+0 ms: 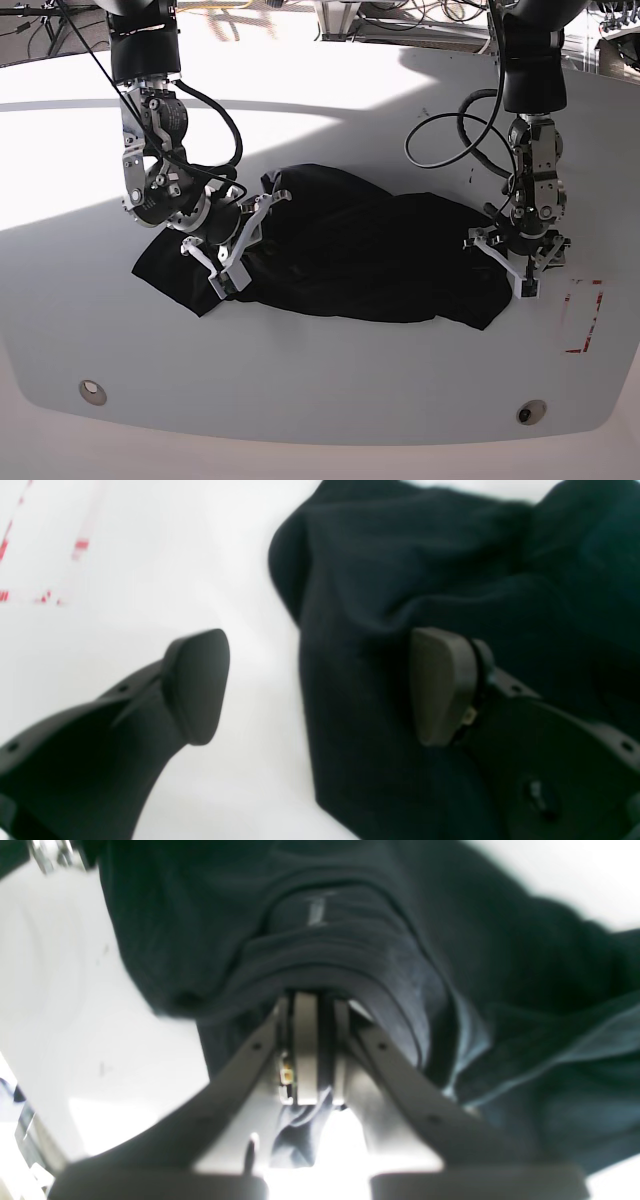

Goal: Fold the T-shirt properly
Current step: 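Pull the shirt edges apart with both grippers to spread it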

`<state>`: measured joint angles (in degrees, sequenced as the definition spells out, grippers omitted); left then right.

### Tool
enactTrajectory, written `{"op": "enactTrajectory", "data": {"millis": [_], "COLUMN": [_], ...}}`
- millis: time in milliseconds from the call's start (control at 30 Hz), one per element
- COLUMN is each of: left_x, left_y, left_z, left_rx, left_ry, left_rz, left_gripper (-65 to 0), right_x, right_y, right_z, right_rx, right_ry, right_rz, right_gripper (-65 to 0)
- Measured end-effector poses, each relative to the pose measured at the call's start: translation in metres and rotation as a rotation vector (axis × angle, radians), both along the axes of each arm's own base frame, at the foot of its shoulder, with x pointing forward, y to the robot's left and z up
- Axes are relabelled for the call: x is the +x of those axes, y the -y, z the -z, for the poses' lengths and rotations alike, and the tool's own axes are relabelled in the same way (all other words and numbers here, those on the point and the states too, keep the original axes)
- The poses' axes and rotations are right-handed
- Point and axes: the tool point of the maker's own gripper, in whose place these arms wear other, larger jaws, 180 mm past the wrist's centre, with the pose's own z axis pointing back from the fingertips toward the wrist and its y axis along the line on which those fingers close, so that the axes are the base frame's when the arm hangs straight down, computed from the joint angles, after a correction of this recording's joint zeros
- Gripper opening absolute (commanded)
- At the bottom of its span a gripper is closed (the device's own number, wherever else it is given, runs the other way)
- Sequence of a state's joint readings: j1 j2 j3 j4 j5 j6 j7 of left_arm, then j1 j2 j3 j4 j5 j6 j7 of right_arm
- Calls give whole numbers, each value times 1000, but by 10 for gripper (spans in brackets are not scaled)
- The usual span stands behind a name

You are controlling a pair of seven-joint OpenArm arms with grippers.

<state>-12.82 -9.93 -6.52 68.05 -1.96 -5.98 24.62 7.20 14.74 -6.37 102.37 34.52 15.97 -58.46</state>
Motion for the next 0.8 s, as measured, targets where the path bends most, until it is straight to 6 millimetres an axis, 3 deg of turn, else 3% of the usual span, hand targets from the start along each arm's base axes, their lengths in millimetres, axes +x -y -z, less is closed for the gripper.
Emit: {"op": "enactTrajectory", "data": {"millis": [200,367,633,800], "left_x": [23,47,66,80], "left_y": [16,20,28,42], "left_z": [-19,-38,-31,-47], "left_rx": [-10,-17,-76,-100], "left_ry": [43,83,19,65], "left_rz": [46,44,18,41], "left_gripper": [-136,-137,-138,-138], "right_x": [10,15,9,1], "right_y": [32,45,63,71], "right_z": [-20,-39,-28,-16], "right_rx": [-27,2,-3,-27], "right_ry": [83,160,143,108], "right_rz": [81,134,186,192], "right_gripper": [-647,-648,-649,-616]}}
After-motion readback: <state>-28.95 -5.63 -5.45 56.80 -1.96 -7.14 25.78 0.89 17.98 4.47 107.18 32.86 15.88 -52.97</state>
